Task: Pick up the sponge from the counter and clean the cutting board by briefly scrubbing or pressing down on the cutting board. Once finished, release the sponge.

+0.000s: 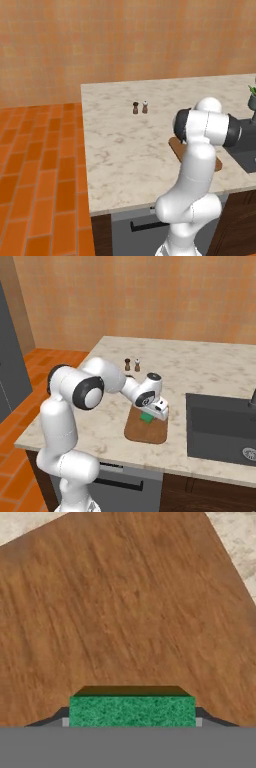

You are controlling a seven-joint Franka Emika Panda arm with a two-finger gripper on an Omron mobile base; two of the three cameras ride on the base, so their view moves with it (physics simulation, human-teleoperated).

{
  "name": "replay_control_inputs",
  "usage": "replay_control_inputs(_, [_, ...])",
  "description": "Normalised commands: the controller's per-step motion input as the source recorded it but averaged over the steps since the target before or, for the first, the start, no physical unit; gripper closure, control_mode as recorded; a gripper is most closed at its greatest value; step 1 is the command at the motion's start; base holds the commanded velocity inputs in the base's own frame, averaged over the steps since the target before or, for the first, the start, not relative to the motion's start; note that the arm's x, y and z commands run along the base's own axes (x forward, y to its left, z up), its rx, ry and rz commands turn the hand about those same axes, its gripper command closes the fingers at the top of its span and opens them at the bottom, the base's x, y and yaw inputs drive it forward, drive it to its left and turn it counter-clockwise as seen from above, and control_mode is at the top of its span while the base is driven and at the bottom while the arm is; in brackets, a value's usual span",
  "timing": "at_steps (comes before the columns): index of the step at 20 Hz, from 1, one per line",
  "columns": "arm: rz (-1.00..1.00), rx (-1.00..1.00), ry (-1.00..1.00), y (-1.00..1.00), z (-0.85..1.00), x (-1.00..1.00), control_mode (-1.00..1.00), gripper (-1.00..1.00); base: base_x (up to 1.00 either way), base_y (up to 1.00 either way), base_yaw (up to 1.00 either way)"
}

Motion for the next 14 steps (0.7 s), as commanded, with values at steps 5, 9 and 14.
replay_control_inputs(5, [0.00,0.00,-0.05,0.00,-0.50,0.37,-1.00,1.00,0.00,0.00,0.00])
replay_control_inputs(9, [0.00,0.00,-0.05,0.12,-0.40,-0.15,-1.00,1.00,0.00,0.00,0.00])
replay_control_inputs(14, [0.02,0.00,-0.01,0.88,0.16,-0.40,-1.00,1.00,0.00,0.00,0.00])
